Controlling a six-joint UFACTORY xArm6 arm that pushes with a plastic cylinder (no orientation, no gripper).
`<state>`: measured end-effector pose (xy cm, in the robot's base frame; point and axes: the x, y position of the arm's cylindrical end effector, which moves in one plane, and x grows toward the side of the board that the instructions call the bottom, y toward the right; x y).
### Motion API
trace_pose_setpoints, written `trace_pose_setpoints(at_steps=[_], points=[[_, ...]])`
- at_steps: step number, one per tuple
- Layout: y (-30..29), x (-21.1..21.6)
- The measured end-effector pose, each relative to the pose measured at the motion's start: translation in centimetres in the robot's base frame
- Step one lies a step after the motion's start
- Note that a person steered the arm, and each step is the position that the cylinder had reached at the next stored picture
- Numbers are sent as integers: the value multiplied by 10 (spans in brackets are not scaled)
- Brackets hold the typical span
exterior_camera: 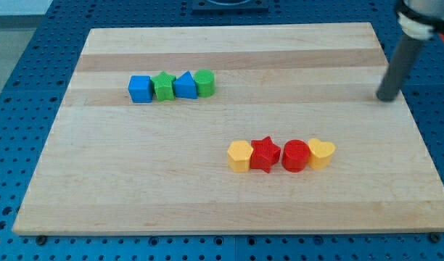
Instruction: Move the yellow heart towards the center
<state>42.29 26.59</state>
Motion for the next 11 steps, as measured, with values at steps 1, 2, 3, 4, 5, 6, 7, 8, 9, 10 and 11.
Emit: trace_pose_setpoints(at_steps=[1, 2, 3, 4, 5, 6, 7, 8, 9, 10, 11], points=[[-2, 75], [-10, 114], [-32, 126], [-43, 126], [-68, 125], [-93, 107], [-112, 87], [-149, 85], [-178, 85], [-193, 78], [-199, 66]])
